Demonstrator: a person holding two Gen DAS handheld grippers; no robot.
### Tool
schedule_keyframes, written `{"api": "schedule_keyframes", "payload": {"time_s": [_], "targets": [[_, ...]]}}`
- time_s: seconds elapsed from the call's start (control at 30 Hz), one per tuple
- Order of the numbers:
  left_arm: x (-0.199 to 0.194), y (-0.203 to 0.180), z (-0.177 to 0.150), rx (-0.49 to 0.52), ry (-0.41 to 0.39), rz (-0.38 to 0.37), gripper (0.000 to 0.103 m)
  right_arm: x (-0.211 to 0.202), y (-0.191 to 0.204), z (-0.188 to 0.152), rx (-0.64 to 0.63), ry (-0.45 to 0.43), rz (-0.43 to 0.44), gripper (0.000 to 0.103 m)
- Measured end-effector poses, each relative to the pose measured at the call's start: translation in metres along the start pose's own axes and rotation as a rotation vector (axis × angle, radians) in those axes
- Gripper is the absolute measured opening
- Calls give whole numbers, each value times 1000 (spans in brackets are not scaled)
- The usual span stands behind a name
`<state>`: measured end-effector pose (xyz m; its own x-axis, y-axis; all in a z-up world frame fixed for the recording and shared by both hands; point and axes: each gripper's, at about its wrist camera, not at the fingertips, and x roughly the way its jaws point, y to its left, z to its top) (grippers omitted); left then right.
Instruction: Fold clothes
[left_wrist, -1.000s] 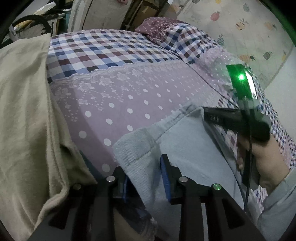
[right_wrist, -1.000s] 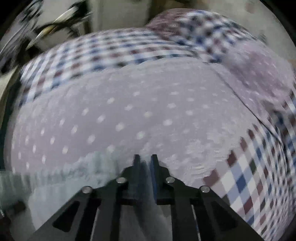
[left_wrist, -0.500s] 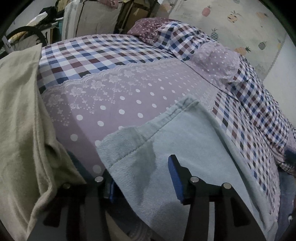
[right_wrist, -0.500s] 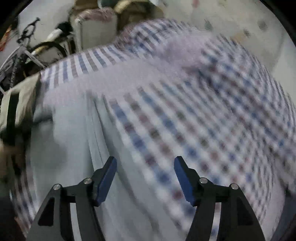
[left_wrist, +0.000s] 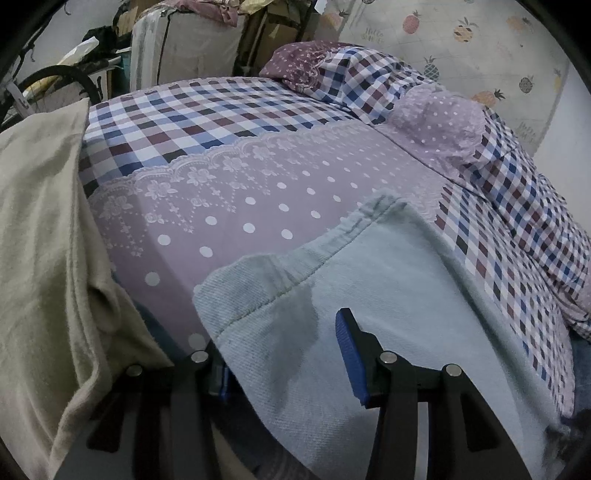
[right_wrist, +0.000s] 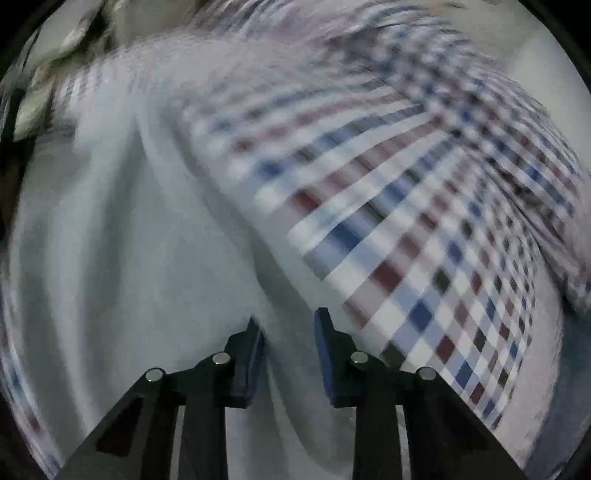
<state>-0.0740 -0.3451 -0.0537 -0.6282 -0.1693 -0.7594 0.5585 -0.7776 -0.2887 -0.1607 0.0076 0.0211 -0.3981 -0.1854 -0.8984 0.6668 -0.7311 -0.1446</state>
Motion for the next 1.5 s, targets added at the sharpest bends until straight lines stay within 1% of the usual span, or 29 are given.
{"api": "schedule_keyframes", "payload": {"time_s": [0.07,0.13,0.17,0.23,0.3,0.33,0.37,0.4,0.43,0.47,0.5,0.53,0.57,0.67,0.73,0.77,0.83,0.9,0.93,1.07,1.17,1.23,1.27,1.3,1.33,1.4,1.5], "targets": [[1,0,0,1,-1,6,51,-12,-9,0,0,-16,97,30],[2,-1,1,5,-1,10,51,-24,-17,0,-1,-32,194,34],[2,-1,1,6,-1,10,51,-29,-25,0,11,-47,181,38],[3,-1,1,3,-1,13,51,-28,-42,2,62,-52,119,40],[3,-1,1,2,-2,18,51,-9,-47,4,41,4,62,39],[3,-1,1,3,-3,20,51,-1,-38,2,8,24,57,39],[3,-2,0,4,-3,21,51,8,-29,1,-25,44,51,36],[3,-2,0,5,-4,23,51,17,-20,-1,-58,64,45,31],[3,-2,0,6,-5,24,51,18,-2,-5,-122,62,39,27],[3,-3,0,7,-5,26,51,17,17,-12,-200,51,-9,25],[4,-3,0,8,-6,27,51,15,37,-19,-278,40,-57,20],[4,-3,0,9,-7,29,51,13,56,-27,-355,29,-105,18],[4,-4,0,11,-8,32,51,10,61,-31,-378,25,-125,15],[4,-4,0,13,-8,31,51,-3,55,-47,-339,25,-87,15],[4,-3,0,14,-7,29,51,-13,41,-67,-294,24,-53,17],[4,-3,0,14,-7,30,51,-16,36,-70,-266,27,-54,18],[4,-3,0,15,-7,32,51,-23,14,-78,-226,39,-51,18],[4,-3,0,16,-7,33,51,-22,-2,-76,-192,42,-17,19],[4,-3,0,16,-7,34,51,-17,-5,-69,-187,46,-2,19],[5,-4,1,18,-7,35,51,7,0,-67,-241,114,15,19],[5,-3,1,18,-7,34,51,12,-4,-63,-225,134,41,19],[4,-4,-1,15,-8,37,51,6,-7,-62,-223,145,49,21],[3,-4,-2,13,-9,37,51,2,-7,-63,-228,148,50,26],[3,-5,-2,13,-8,38,51,-2,-8,-63,-232,152,50,33],[3,-5,-2,13,-8,38,51,-6,-8,-65,-236,152,59,35],[3,-5,-2,11,-8,39,51,-11,-7,-71,-254,162,49,40],[4,-5,-2,13,-9,39,51,-8,-12,-78,-253,184,43,40]]}}
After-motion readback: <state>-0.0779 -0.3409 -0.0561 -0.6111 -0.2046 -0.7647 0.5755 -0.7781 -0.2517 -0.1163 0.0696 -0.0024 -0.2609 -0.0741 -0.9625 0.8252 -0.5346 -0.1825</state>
